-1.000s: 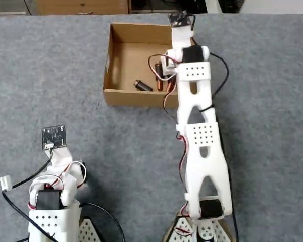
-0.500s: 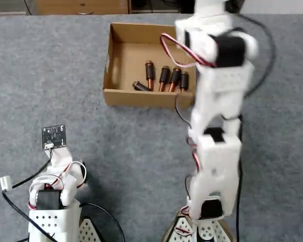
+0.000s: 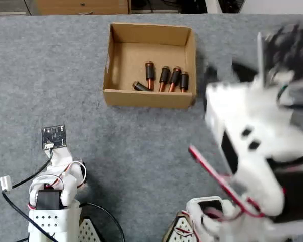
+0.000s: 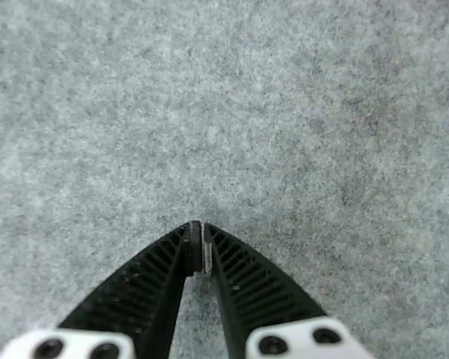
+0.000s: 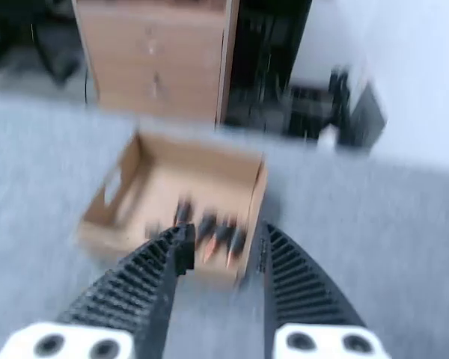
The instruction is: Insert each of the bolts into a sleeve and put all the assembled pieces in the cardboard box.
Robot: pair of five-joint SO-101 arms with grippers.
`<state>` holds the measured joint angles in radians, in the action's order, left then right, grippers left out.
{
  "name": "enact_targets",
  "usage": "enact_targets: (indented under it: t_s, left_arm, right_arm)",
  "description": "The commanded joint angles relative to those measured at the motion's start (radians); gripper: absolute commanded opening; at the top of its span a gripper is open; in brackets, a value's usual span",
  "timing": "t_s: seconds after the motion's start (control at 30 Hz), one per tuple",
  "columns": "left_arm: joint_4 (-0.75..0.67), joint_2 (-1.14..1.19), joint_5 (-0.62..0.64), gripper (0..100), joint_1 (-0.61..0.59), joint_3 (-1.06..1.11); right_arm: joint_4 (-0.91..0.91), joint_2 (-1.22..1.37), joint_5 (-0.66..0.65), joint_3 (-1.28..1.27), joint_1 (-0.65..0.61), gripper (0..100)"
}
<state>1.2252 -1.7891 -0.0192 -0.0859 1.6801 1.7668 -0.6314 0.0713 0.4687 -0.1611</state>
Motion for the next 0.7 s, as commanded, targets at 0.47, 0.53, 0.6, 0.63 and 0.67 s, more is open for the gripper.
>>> enact_targets:
  t_s: [0.47, 0.53, 0.6, 0.63, 0.67]
  left_arm:
    - [0.002, -0.033, 0.153, 2, -0.006, 0.011]
    - [0.002, -0.033, 0.152, 2, 0.003, 0.011]
    - [0.005, -0.033, 0.153, 2, 0.035, 0.011]
    - [0.005, -0.033, 0.153, 2, 0.055, 0.011]
    - [0.005, -0.033, 0.153, 2, 0.074, 0.011]
  right_arm:
    - [-0.715, -1.116, -0.012, -1.871, 0.005, 13.1]
    - [-0.744, -1.193, -0.012, -1.977, 0.004, 13.0]
    - [-0.755, -1.260, -0.012, -2.077, 0.002, 13.0]
    - [-0.753, -1.287, -0.012, -2.117, -0.010, 12.9]
    - [-0.753, -1.297, -0.012, -2.150, -0.025, 12.0]
